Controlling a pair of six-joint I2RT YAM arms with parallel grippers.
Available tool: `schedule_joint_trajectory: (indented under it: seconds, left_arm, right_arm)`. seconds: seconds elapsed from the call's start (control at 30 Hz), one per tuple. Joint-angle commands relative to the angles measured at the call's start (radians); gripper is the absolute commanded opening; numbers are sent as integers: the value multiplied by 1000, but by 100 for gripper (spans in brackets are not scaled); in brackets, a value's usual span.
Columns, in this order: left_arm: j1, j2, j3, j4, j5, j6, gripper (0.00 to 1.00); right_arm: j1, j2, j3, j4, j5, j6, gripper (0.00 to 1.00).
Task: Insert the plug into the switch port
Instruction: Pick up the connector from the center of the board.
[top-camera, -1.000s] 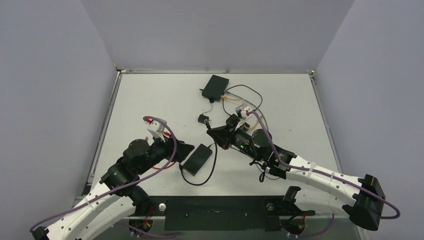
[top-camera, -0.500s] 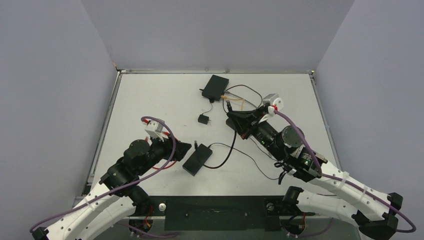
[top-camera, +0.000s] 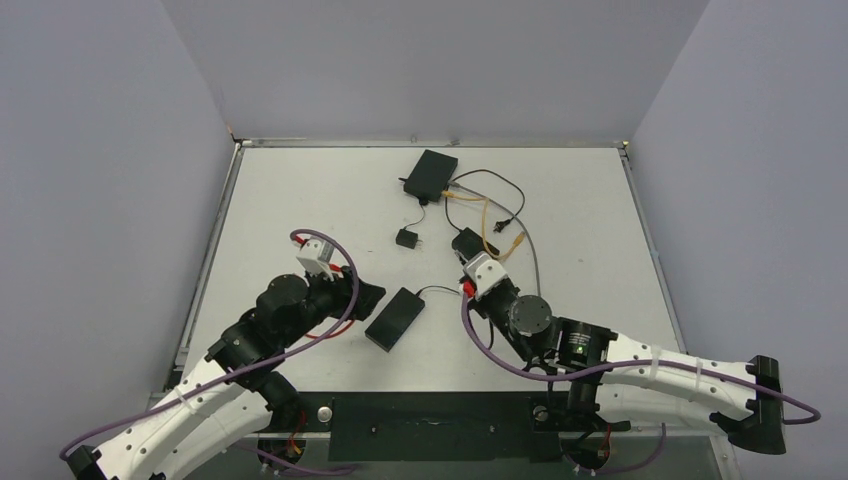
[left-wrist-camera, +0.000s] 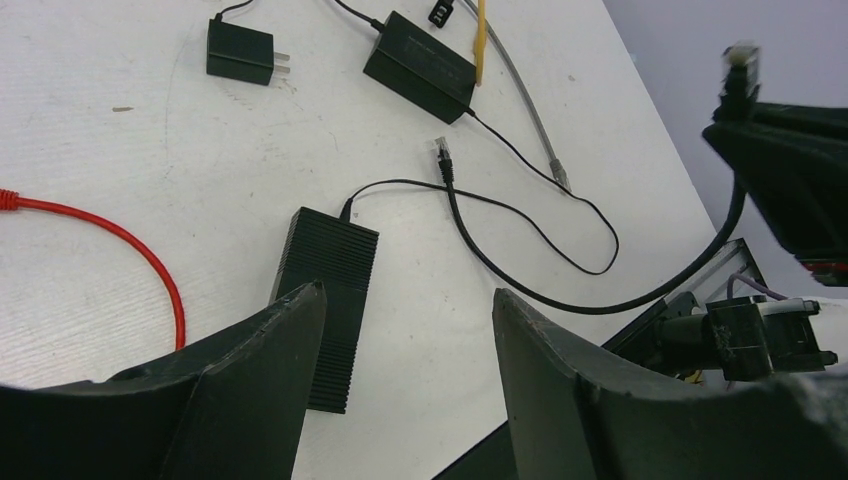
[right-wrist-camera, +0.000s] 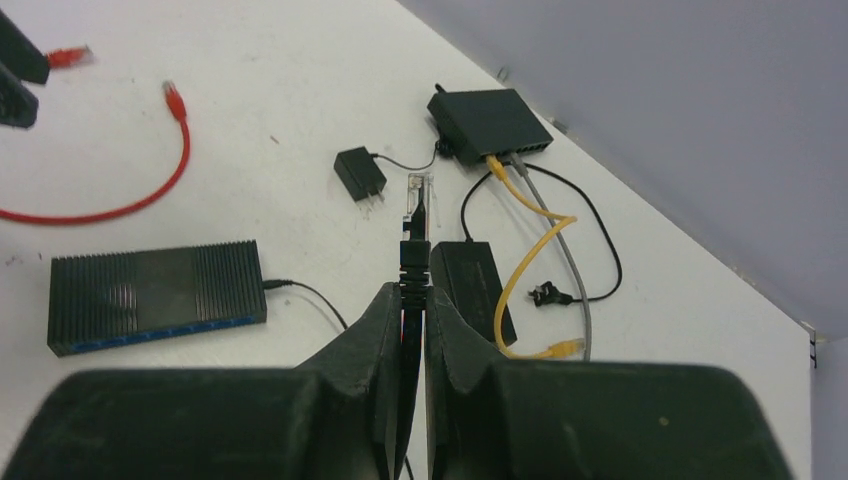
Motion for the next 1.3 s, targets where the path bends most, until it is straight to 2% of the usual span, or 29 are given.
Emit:
schedule_joint_trajectory:
  seconds: [0.0,0.37,0.6,0.77,0.9,1.27]
  left_arm:
    - [1,6,53,39,3,8,60]
    - [1,59,64,62,69,-59,63]
    - [1,82,30,145,261,-40,63]
    - [2,119,25,190,407,-59,63]
    - [3,166,30,196,457,-103,64]
    - [13,213,-8,278,579,-254,64]
  right_arm:
    - [7,-5,-53,48,-63,-29,0]
    - [8,-11,-198,141,-423,-64,0]
    - [19,8,-237,196,-551,-160,0]
    - [31,29,-228,192,-557,-203,0]
    - [57,32,-231,204,-542,-248,0]
    - [170,42,-274,295,-303,-388,0]
